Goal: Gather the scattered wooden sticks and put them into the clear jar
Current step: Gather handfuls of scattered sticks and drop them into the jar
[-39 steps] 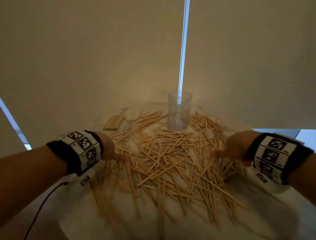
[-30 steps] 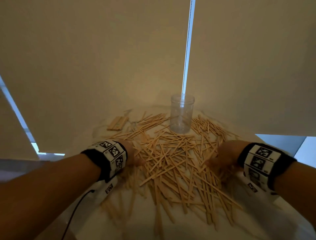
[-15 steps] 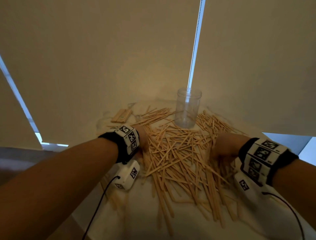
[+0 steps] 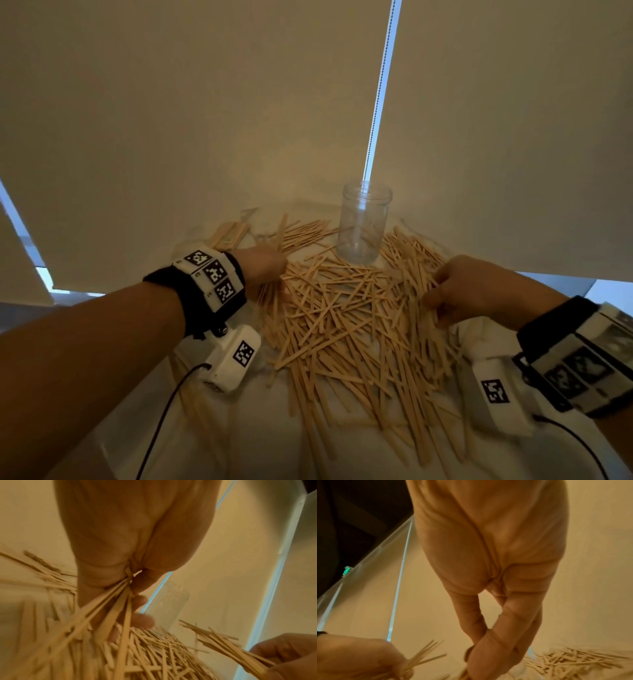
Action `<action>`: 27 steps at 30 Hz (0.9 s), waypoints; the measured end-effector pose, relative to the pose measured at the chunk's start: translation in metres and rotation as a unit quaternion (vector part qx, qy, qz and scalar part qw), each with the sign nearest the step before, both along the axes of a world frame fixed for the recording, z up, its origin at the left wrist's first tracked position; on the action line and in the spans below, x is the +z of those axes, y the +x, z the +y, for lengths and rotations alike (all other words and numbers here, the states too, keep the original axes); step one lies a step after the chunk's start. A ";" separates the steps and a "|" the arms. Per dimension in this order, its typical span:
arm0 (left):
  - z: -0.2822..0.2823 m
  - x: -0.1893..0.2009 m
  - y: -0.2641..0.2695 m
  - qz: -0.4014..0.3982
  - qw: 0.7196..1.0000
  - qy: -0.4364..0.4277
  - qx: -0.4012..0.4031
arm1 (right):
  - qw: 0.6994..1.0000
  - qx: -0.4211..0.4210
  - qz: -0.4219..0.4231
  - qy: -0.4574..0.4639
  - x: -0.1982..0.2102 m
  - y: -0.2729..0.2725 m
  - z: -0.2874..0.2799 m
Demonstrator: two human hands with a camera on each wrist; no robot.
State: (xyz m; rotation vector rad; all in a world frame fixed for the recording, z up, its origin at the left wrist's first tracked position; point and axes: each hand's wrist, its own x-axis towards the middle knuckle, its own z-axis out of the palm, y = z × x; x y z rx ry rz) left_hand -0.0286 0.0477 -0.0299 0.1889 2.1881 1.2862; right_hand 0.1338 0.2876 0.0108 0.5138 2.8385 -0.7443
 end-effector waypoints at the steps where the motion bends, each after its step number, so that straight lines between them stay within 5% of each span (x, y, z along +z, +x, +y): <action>1: 0.004 0.001 0.001 -0.007 0.999 0.033 0.020 | 0.999 -0.016 0.021 -0.033 -0.001 -0.001 -0.001; 11: 0.045 0.019 0.013 0.026 0.983 0.175 0.058 | 0.985 -0.057 0.116 -0.113 -0.003 -0.011 -0.026; 27: 0.049 0.004 -0.026 0.196 0.975 0.089 0.056 | 0.979 0.022 0.168 -0.115 0.002 -0.001 -0.044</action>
